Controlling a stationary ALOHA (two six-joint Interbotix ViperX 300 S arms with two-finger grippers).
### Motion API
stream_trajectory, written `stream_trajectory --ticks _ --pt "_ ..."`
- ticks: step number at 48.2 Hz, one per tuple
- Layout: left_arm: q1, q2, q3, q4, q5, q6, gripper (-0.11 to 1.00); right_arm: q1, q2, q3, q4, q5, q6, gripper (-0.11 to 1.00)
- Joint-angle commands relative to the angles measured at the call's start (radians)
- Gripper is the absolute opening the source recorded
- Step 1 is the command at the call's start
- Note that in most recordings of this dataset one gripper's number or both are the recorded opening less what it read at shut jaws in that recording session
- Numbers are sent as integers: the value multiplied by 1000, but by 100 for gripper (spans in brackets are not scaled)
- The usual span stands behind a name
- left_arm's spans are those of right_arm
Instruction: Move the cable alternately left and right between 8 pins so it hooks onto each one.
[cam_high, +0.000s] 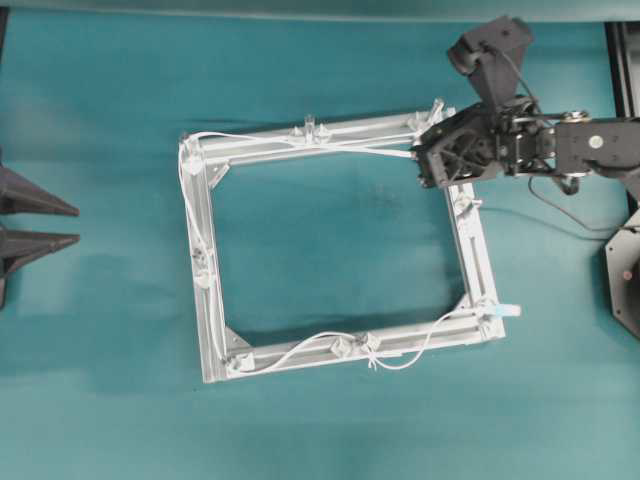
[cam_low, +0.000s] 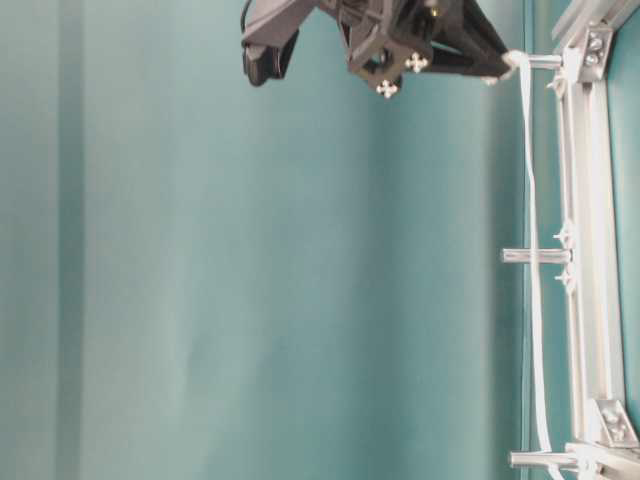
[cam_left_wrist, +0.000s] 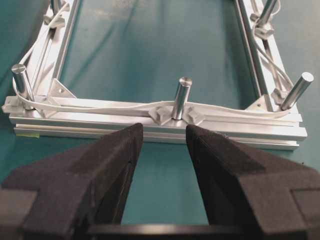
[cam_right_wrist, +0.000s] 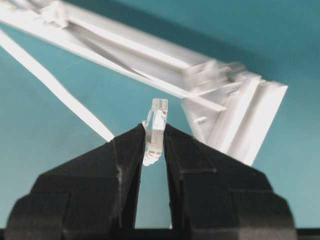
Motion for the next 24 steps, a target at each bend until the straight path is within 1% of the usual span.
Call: stream_trajectory --ticks 1,5,10,18,24 --pt "-2 6 -15 5 -5 -6 53 -20 -23 -12 -12 20 -35 15" --pt "-3 8 -15 5 -5 -6 53 -28 -23 -17 -20 44 -61 15" --pt "-3 8 -15 5 -5 -6 53 -29 -23 -20 -43 75 -71 15" --pt "-2 6 -15 5 -5 -5 53 -29 -38 -25 -118 132 -67 15" --pt "-2 6 -15 5 -5 -6 53 -49 -81 -23 -164 181 -58 15"
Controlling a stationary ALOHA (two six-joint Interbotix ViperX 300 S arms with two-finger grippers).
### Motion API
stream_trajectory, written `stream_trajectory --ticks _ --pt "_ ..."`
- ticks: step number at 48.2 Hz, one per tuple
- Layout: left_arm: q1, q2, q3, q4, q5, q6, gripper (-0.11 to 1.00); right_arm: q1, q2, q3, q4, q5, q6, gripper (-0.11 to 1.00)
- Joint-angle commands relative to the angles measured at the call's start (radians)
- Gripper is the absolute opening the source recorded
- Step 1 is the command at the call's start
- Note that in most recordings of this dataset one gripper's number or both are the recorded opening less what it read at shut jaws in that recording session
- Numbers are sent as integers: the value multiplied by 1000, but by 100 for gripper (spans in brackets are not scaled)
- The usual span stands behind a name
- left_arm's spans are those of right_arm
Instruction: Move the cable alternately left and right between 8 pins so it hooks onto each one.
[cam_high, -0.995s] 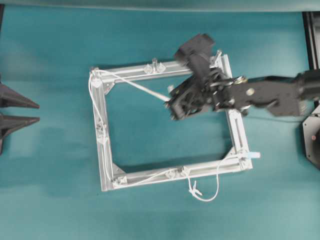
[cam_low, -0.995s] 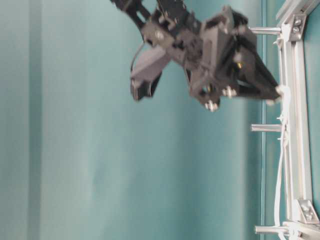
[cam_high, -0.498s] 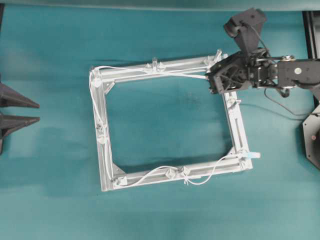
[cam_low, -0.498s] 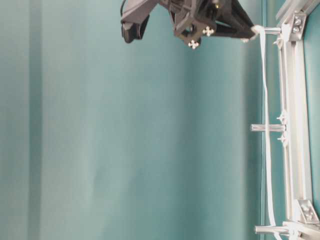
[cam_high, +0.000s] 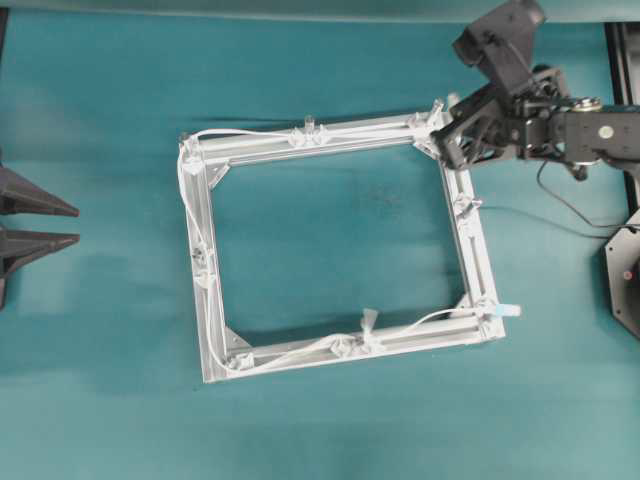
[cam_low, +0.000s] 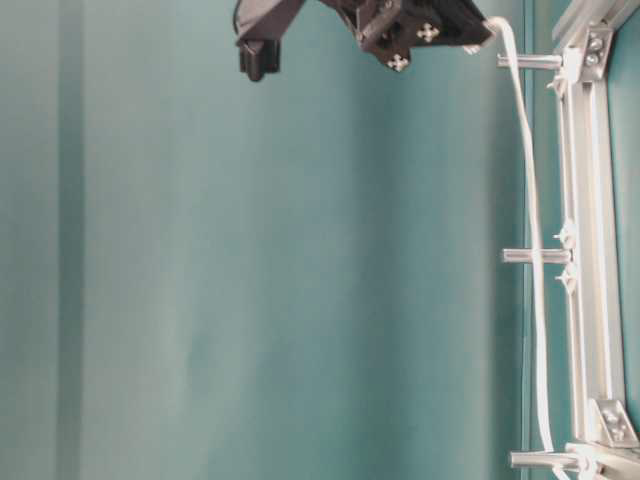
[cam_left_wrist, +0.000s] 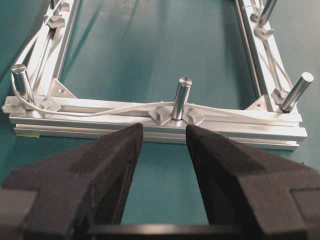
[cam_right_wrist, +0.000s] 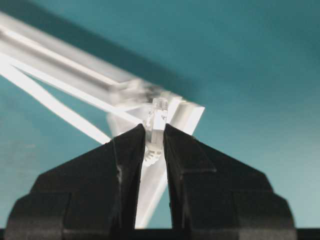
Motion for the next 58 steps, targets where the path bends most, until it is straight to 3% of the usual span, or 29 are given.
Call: stream_trajectory --ticks 1,5,24,44,58 --pt "-2 8 -15 3 -5 -6 53 -20 -51 -18 -37 23 8 15" --pt "-3 6 -15 3 -5 -6 53 -52 -77 -12 -69 18 21 15" --pt "-2 6 -15 2 -5 -6 53 -210 -17 -8 -123 -153 20 15" --pt "-2 8 -15 2 -5 -6 53 -279 35 61 -106 -235 40 15" --pt "-3 8 -15 2 -5 -6 53 -279 37 169 -98 -319 141 15"
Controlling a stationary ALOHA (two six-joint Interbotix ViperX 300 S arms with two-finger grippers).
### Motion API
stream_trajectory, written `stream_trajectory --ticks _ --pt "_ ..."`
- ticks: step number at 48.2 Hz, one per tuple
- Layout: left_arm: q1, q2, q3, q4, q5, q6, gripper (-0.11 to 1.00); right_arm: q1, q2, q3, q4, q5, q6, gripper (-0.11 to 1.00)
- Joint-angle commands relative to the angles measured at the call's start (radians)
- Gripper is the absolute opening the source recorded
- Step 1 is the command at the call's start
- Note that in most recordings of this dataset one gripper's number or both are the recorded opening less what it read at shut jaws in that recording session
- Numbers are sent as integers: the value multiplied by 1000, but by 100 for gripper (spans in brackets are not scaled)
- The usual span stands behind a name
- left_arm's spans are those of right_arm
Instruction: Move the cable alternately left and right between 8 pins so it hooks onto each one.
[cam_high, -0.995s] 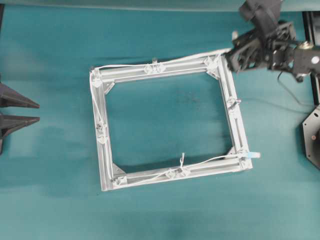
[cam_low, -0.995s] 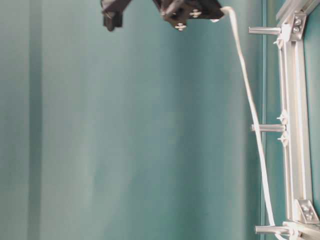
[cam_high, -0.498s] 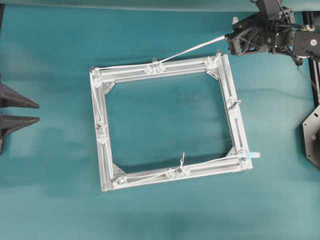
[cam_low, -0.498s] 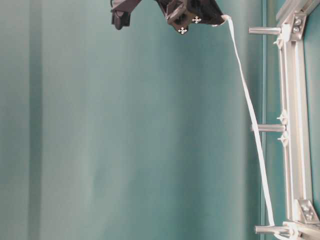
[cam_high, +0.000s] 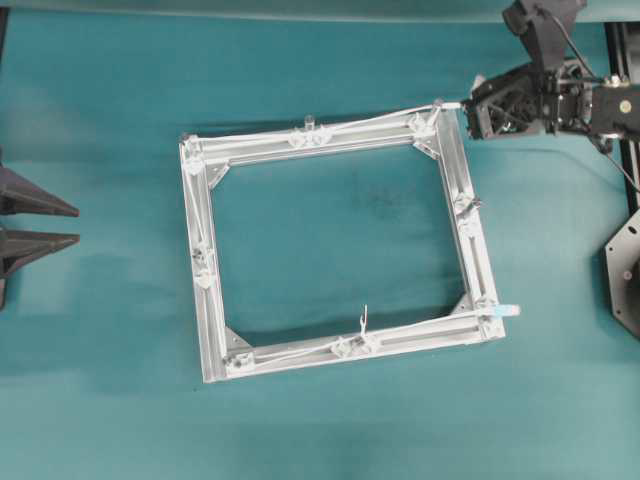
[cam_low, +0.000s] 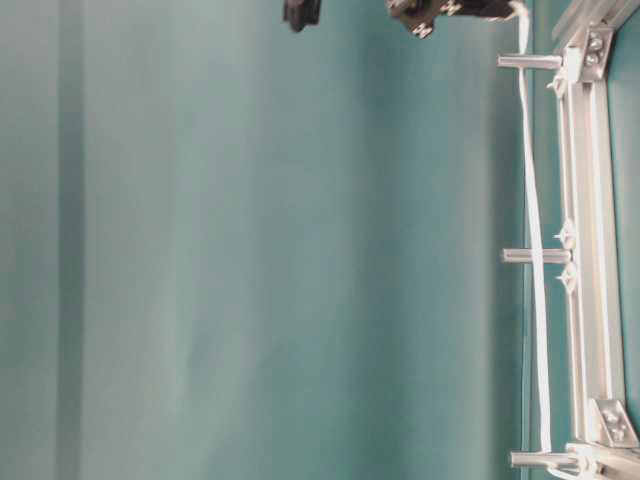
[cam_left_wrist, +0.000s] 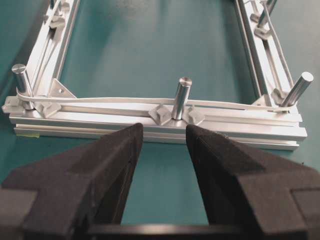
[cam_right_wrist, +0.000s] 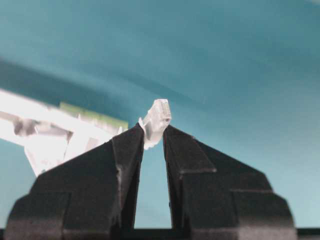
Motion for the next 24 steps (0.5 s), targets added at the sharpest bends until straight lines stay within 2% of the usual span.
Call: stream_trajectory --ticks 1,12,19,24 --pt "-3 8 -15 3 -5 -6 53 -21 -8 15 0 -15 12 15" --pt "-3 6 -15 3 -5 -6 53 -11 -12 14 8 -100 72 15" --pt "-3 6 -15 3 -5 -6 53 6 -12 12 31 -121 144 15" --pt "-2 6 -17 3 -5 -6 53 23 -14 12 67 -127 216 15"
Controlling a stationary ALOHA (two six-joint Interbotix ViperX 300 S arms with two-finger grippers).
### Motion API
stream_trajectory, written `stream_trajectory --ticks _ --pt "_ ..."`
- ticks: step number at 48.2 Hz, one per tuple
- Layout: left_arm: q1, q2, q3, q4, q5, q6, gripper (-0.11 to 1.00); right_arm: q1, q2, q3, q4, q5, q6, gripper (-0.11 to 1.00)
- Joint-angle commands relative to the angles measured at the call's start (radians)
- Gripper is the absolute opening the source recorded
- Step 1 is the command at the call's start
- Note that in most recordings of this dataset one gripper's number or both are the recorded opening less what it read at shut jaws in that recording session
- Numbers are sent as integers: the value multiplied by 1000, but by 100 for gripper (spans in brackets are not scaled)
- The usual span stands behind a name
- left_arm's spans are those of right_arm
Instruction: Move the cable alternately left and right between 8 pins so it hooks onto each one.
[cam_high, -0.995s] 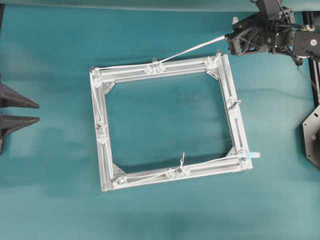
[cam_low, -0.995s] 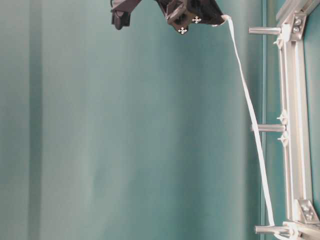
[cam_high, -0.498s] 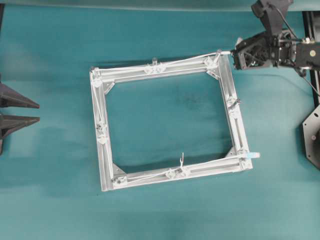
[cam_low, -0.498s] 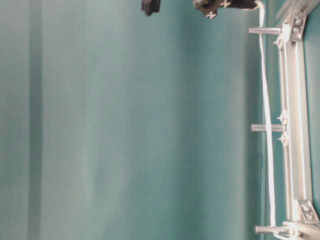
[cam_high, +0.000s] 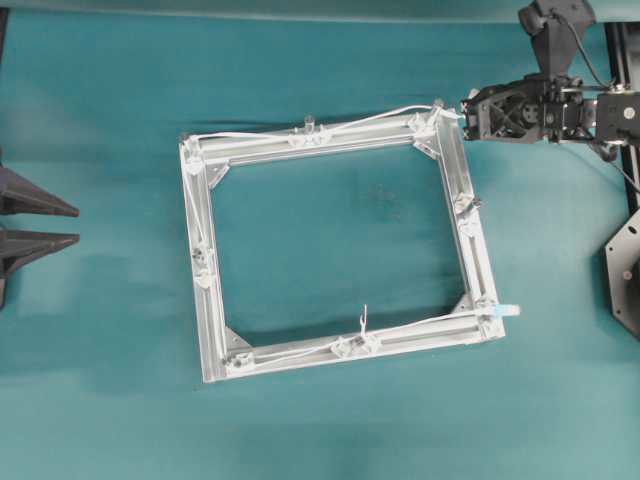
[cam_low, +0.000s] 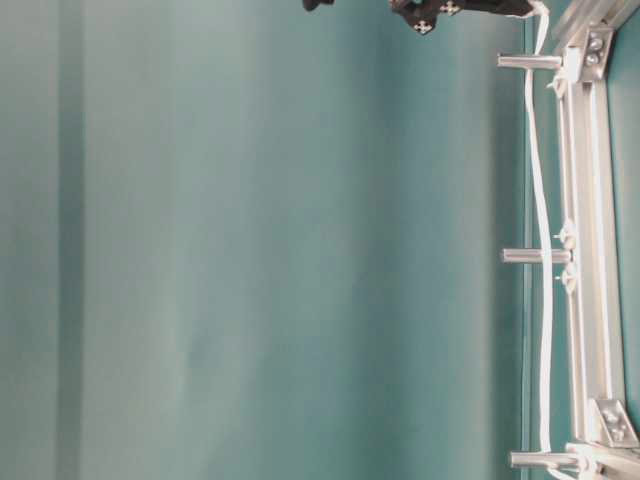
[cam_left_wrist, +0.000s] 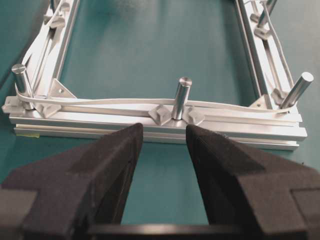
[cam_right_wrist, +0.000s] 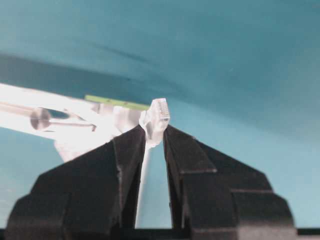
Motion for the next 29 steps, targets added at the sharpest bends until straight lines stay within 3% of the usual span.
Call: stream_trajectory --ticks 1,6,13,29 --pt "-2 8 -15 2 -5 -8 53 18 -12 -11 26 -12 43 15" --pt "-3 8 -15 3 -5 -8 53 38 -14 -6 55 -41 120 15" --pt "-3 8 -15 2 -5 -8 53 67 -12 2 57 -86 190 15" --pt "-2 8 -15 3 -5 -8 53 94 -14 17 57 -89 225 9"
